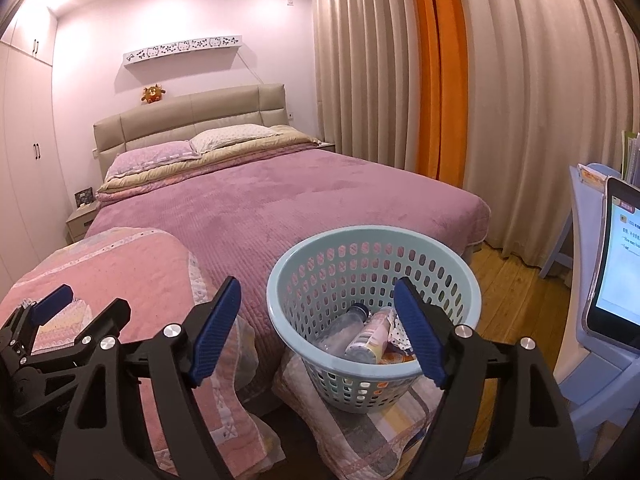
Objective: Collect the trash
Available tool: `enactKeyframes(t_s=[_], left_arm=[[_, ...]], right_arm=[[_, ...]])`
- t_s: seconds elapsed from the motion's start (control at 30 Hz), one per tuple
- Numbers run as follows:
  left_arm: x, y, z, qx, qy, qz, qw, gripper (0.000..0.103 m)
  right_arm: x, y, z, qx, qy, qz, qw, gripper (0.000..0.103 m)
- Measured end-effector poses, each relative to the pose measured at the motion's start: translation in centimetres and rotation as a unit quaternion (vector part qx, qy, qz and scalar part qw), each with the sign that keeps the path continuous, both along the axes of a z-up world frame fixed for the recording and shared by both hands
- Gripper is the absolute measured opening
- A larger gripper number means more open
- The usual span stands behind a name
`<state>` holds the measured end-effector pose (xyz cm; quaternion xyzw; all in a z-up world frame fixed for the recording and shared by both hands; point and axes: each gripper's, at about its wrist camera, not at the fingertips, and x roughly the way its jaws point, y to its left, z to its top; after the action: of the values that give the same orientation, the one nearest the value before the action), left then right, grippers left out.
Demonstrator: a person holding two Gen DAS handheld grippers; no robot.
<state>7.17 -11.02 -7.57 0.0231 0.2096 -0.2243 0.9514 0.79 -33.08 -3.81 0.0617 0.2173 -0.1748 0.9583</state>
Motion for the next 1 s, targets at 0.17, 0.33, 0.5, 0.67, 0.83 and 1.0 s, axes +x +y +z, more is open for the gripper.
enactKeyframes(t_s=[0.17, 0.33, 0.5, 0.67, 0.83, 1.0], left_arm=[[-0.01, -0.11, 0.03, 0.002, 0.000, -0.001, 1.0000, 0.096], [0.01, -0.15, 0.05, 0.002, 0.002, 0.001, 1.0000, 0.096], [0.02, -0.18, 0.00, 0.003, 0.002, 0.002, 1.0000, 0.096], [0.04, -0.19, 0.03, 0.002, 0.003, 0.003, 1.0000, 0.096], [0.04, -0.16, 0.05, 0.003, 0.003, 0.003, 1.0000, 0.096], [-0.09, -0.07, 0.01, 0.002, 0.004, 0.003, 1.0000, 0.096]], right_arm=[[0.22, 0.06, -0.24, 0.002, 0.004, 0.003, 1.000, 0.075], [0.40, -0.06, -0.42, 0.006, 0.009, 0.009, 1.000, 0.075], [0.36, -0.19, -0.44, 0.006, 0.009, 0.009, 1.000, 0.075], [0.36, -0.17, -0.48, 0.006, 0.010, 0.008, 1.000, 0.075], [0.36, -0.38, -0.52, 0.007, 0.010, 0.009, 1.000, 0.075], [0.33, -0.43, -0.38, 0.009, 0.008, 0.006, 1.000, 0.075]])
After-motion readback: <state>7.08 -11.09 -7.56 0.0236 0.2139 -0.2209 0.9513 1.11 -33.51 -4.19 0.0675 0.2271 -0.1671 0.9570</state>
